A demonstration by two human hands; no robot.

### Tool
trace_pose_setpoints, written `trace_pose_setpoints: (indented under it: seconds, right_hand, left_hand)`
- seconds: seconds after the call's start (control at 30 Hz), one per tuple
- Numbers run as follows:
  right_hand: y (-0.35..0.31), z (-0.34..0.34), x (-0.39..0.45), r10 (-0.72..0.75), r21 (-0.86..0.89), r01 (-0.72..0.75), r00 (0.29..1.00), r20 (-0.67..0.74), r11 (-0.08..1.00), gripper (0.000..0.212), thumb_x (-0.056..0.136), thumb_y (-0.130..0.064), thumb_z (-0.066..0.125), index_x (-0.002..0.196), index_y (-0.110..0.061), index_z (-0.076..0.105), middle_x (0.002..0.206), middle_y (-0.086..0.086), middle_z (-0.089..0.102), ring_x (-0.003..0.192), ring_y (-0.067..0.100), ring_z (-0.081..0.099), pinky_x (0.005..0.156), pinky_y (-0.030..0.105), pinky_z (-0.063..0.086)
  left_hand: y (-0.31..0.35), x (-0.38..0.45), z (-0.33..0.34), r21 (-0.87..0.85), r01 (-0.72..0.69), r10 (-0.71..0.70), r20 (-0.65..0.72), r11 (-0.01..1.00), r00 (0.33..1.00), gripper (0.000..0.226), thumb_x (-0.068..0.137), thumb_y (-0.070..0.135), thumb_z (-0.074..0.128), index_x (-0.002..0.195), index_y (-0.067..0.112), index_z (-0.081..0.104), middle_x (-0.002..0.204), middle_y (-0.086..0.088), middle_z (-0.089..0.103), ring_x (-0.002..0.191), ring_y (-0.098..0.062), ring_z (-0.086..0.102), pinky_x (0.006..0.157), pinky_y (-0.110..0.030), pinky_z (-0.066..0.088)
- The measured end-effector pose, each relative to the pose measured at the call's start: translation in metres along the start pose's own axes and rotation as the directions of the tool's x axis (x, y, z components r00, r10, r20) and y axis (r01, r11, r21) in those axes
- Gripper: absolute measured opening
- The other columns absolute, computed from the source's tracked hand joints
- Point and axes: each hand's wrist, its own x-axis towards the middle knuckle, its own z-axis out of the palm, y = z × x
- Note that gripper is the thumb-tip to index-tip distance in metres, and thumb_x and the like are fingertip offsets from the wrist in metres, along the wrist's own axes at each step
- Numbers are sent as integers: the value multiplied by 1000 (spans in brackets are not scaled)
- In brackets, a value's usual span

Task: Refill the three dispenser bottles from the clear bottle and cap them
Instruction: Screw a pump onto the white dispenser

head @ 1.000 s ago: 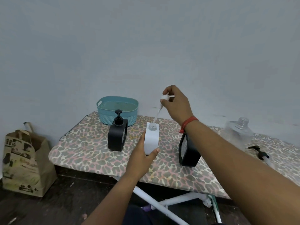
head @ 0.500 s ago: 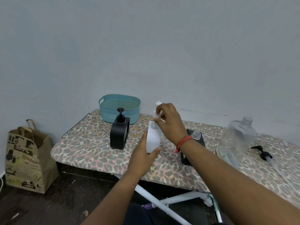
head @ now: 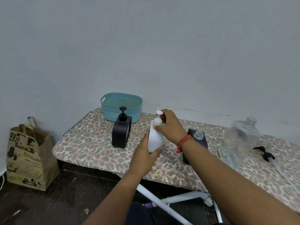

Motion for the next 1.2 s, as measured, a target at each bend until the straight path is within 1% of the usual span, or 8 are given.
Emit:
trace_pose_setpoints:
  seconds: [0.17, 0.33, 0.5, 0.6, 0.73, 0.93, 1.03, 1.2]
  right_hand:
    - [-6, -17, 7, 58, -75, -49, 990, 126, 996, 36, 87, -15, 73, 122, -9, 65, 123, 5, 61, 112, 19, 59, 94, 31, 45]
    - [-7, -17, 5, 66, -169, -52, 994, 83, 984, 33, 88, -22, 74, 117, -9, 67, 118, 5, 64, 107, 22, 60, 96, 36, 47]
    - [-5, -15, 0, 72, -205, -65, 997, 28, 977, 27, 88, -20, 72, 113, -12, 65, 100, -3, 61, 91, 14, 57, 77, 23, 41]
    - [-2, -19, -4, 99, -176, -95, 995, 13, 980, 22, 88, -16, 70, 109, -16, 65, 91, -4, 62, 82, 11, 56, 67, 15, 39]
    - [1, -26, -3, 125, -132, -125, 992, -9, 983, 15, 85, -16, 72, 98, -13, 67, 87, 0, 65, 78, 15, 58, 66, 22, 44]
    - [-3, -22, 1, 139, 50, -142, 989, 42, 989, 43, 78, -22, 83, 115, -15, 61, 111, -4, 67, 103, 13, 62, 90, 31, 49]
    - [-3, -19, 6, 147, 127, -154, 987, 65, 980, 41, 79, -13, 82, 116, -12, 67, 111, 3, 71, 107, 21, 66, 98, 40, 51]
    - [2, -14, 4, 154, 138, -158, 987, 42, 978, 41, 79, -20, 83, 114, -16, 61, 96, 5, 64, 85, 16, 59, 82, 34, 50]
  left_hand:
    - [-1, 2, 0, 19, 3, -2, -5, 1000, 1000, 86, 96, 40, 70, 163, 40, 16, 157, 10, 43, 137, -13, 47, 113, -39, 45]
    - [0, 1, 1, 30, 5, -5, -9, 1000, 1000, 86, 96, 42, 70, 162, 42, 15, 157, 11, 43, 137, -13, 47, 112, -40, 46]
    - [0, 1, 1, 23, 0, 0, -12, 1000, 1000, 85, 96, 42, 69, 162, 42, 15, 160, 12, 40, 141, -12, 44, 114, -42, 43]
    - [-1, 0, 1, 24, 7, -7, -11, 1000, 1000, 84, 96, 41, 69, 160, 46, 16, 156, 14, 43, 138, -12, 46, 112, -41, 45]
    - [-2, 0, 1, 24, 4, -4, -9, 1000, 1000, 82, 95, 40, 70, 159, 46, 19, 152, 14, 47, 134, -13, 50, 110, -44, 47]
    - [-1, 0, 1, 18, -1, 1, -9, 1000, 1000, 80, 96, 40, 70, 157, 50, 20, 149, 17, 49, 130, -9, 52, 107, -40, 49]
    - [-2, -1, 1, 3, -3, 3, -14, 1000, 1000, 78, 95, 40, 70, 156, 52, 21, 148, 18, 50, 129, -8, 53, 107, -41, 50]
    - [-2, 2, 1, 22, 3, -3, -4, 1000, 1000, 83, 95, 43, 70, 159, 48, 18, 152, 15, 47, 132, -11, 52, 108, -40, 49]
